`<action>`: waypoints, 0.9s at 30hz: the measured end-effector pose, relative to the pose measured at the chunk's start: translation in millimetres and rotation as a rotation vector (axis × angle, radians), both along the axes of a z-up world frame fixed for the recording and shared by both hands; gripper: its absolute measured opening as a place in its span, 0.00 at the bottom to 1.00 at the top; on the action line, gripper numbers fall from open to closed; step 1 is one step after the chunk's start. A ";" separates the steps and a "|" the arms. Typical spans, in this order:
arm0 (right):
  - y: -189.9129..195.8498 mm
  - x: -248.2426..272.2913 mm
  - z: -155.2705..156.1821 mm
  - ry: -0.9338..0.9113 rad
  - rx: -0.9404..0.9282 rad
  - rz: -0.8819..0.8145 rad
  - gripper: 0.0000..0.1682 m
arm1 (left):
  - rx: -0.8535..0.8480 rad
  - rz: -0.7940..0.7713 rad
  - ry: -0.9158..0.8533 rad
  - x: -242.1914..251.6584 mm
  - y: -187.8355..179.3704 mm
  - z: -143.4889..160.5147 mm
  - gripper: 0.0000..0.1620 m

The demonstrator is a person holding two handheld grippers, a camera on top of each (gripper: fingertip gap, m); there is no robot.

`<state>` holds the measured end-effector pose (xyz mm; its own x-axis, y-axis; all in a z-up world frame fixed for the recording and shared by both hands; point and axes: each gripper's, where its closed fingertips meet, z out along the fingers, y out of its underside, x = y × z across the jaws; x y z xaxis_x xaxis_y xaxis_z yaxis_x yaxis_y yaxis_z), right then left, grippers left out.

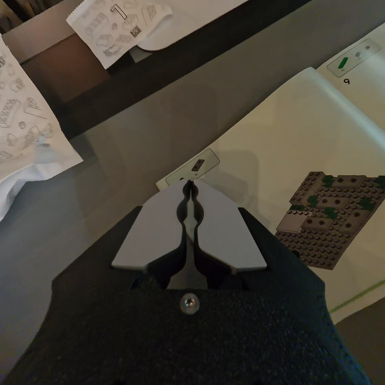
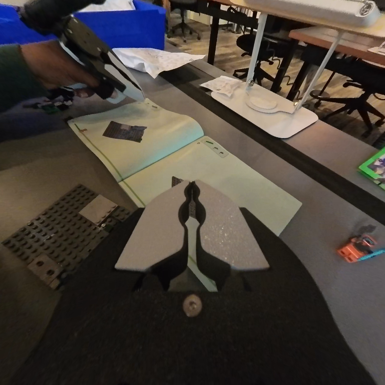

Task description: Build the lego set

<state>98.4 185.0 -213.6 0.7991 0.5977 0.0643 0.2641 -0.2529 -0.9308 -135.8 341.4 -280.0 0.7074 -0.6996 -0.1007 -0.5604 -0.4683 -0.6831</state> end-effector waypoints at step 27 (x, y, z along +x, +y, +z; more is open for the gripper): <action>-2.0 1.2 3.3 -0.008 0.003 0.000 0.00 | -0.004 -0.050 -0.001 22.3 3.5 4.4 0.00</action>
<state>99.5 183.1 -210.4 0.7986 0.5975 0.0723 0.2712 -0.2501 -0.9295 -113.5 344.9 -275.6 0.6717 -0.7345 -0.0970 -0.5825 -0.4428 -0.6816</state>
